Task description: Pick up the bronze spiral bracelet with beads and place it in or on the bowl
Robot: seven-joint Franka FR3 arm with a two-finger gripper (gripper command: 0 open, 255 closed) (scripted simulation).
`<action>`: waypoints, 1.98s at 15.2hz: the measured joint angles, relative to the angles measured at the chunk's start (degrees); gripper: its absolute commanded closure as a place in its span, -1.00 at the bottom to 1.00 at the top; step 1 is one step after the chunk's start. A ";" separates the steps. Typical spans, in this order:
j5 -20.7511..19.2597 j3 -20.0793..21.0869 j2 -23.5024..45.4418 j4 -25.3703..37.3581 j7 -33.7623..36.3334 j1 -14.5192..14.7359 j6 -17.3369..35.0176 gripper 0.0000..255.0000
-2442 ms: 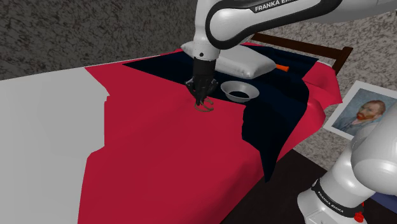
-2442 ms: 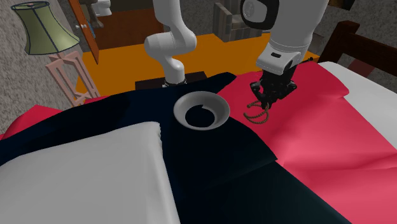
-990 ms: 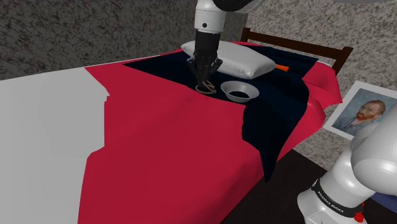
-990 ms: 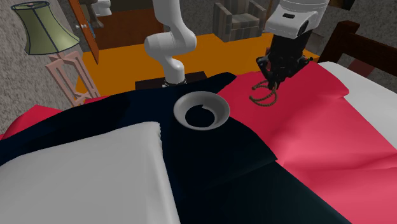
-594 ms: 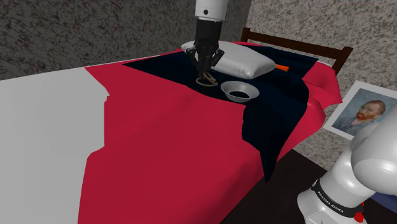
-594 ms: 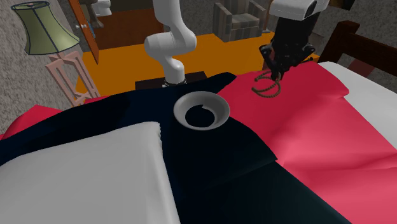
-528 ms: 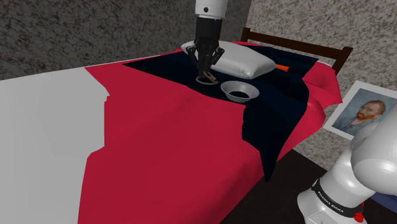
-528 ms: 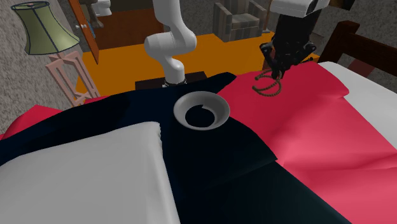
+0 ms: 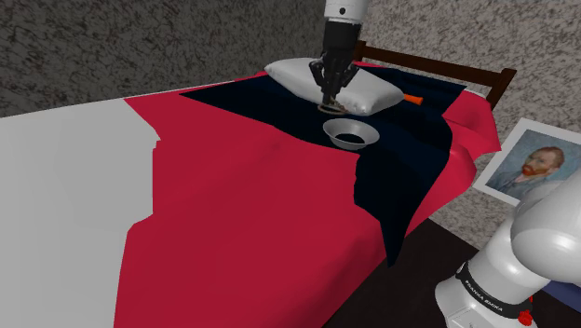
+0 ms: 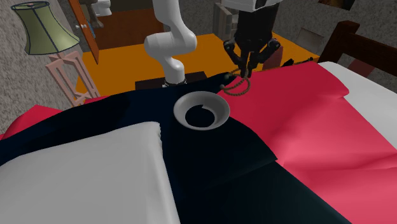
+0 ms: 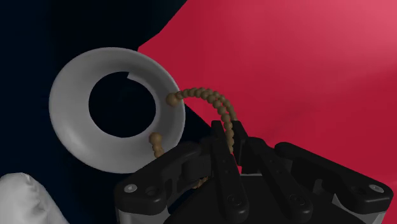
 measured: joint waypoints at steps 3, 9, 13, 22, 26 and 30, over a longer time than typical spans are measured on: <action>-0.15 -2.44 -2.51 -2.29 -3.97 -1.54 -0.50 1.00; -0.82 -5.94 -5.31 -6.01 -9.62 -3.65 0.02 1.00; -0.79 -6.00 -5.63 -9.31 -9.99 -3.68 2.97 1.00; -0.69 -5.92 -5.40 -15.94 -10.45 -3.66 9.80 1.00; -0.65 -5.87 -5.44 -16.72 -10.44 -3.63 10.57 1.00; -0.65 -5.87 -5.43 -16.75 -10.44 -3.63 10.62 -1.00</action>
